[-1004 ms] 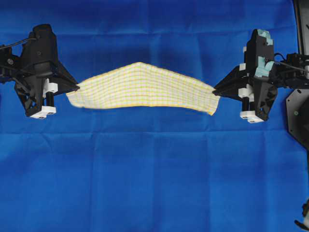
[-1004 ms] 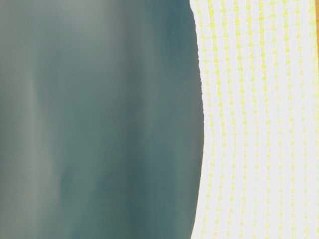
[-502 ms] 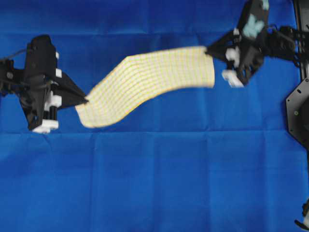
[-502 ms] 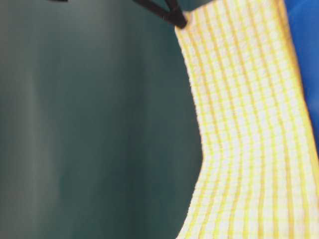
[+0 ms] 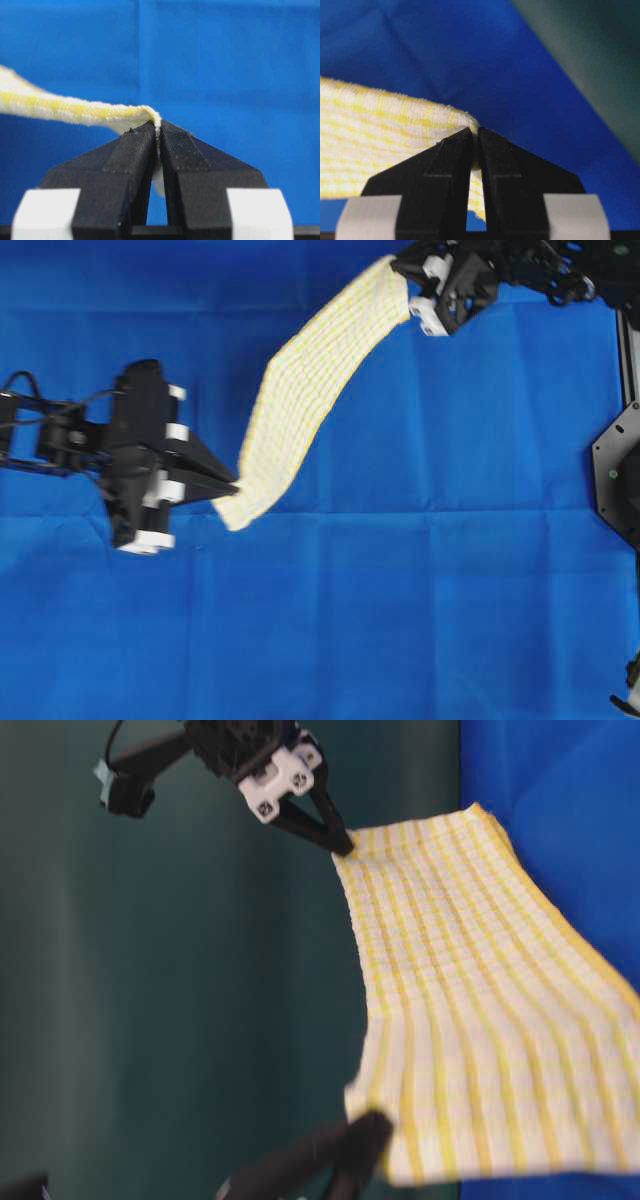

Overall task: Fold the yellow towel.
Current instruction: 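Lift the strip and swing it so the right gripper moves up, then lay the strip vertically on the table, lowering the left gripper's end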

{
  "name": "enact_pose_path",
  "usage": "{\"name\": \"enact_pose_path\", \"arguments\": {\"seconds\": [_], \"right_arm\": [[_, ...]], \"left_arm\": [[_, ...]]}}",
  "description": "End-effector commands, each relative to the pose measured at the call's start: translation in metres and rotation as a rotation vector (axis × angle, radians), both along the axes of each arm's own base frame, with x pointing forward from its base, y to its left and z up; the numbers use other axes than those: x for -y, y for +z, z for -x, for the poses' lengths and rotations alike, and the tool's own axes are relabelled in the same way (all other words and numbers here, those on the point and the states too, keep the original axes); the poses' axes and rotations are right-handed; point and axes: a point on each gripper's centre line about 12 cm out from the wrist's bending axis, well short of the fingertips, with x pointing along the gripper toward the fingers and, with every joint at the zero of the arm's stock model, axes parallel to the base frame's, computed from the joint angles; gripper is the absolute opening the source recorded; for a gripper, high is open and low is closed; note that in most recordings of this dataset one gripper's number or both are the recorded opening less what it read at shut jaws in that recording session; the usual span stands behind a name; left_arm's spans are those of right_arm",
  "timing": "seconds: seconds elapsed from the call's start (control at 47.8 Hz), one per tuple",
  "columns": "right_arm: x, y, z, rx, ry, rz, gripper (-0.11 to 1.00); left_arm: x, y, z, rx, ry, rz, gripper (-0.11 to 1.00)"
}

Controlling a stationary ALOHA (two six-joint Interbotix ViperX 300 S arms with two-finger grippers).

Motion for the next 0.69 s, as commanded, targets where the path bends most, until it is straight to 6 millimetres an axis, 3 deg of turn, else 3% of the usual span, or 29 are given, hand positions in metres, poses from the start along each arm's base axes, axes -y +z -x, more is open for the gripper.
{"name": "enact_pose_path", "arguments": {"seconds": [0.0,0.669], "right_arm": [[0.010,0.015,-0.007,0.035,-0.009,0.033,0.04],[0.045,0.011,-0.008,0.018,-0.068,0.059,0.04]], "left_arm": [[0.005,0.013,-0.022,0.045,-0.009,0.002,0.02],[0.038,0.019,-0.131,0.129,-0.056,0.003,0.02]]}}
